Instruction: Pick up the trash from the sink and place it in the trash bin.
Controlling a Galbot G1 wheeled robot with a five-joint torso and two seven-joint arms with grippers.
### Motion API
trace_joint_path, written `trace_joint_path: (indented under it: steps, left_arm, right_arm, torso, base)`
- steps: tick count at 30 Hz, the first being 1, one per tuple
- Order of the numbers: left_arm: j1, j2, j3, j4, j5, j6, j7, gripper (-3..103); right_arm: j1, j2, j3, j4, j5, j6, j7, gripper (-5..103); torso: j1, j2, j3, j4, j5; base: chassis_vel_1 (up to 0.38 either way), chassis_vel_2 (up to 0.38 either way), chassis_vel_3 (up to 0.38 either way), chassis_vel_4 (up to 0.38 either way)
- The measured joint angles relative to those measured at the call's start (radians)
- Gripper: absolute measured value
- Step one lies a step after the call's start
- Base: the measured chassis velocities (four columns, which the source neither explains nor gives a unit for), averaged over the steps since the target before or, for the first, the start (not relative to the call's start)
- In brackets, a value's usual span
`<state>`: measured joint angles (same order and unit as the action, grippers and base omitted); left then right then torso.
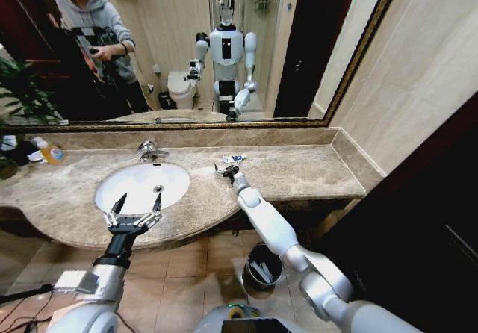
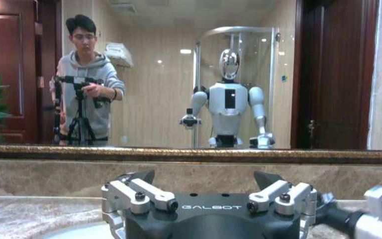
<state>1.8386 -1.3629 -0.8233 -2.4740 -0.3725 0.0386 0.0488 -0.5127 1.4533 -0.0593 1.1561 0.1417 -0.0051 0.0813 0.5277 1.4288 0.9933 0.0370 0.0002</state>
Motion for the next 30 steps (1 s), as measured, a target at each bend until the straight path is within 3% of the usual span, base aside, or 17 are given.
trace_joint_path:
  steps: [3,10,21,30]
  left_arm:
    - [0.000,0.000,0.000,0.000,0.000,0.000,0.000,100]
    - [0.000,0.000,0.000,0.000,0.000,0.000,0.000,100]
    - [0.000,0.000,0.000,0.000,0.000,0.000,0.000,100]
    - [0.000,0.000,0.000,0.000,0.000,0.000,0.000,100]
  right_arm:
    - [0.009,-0.093,-0.007,0.094,0.054,-0.098,-0.014,100]
    - [0.051,-0.170,-0.025,0.089,0.086,-0.155,-0.078,100]
    - [0.164,-0.108,-0.075,-0.046,0.218,-0.217,-0.104,100]
    - [0.199,-0.058,-0.067,-0.164,0.203,-0.182,-0.099,100]
  torso:
    - [0.000,0.000,0.000,-0.0003,0.0000]
    - [0.000,0.000,0.000,-0.0004,0.0000]
    - [0.000,0.000,0.000,-0.0001,-0.0003]
    - [0.000,0.000,0.000,-0.0001,-0.0002]
  base:
    - [0.000,0.000,0.000,0.000]
    - [0.000,0.000,0.000,0.000]
    - [0.000,0.000,0.000,0.000]
    - [0.000,0.000,0.000,0.000]
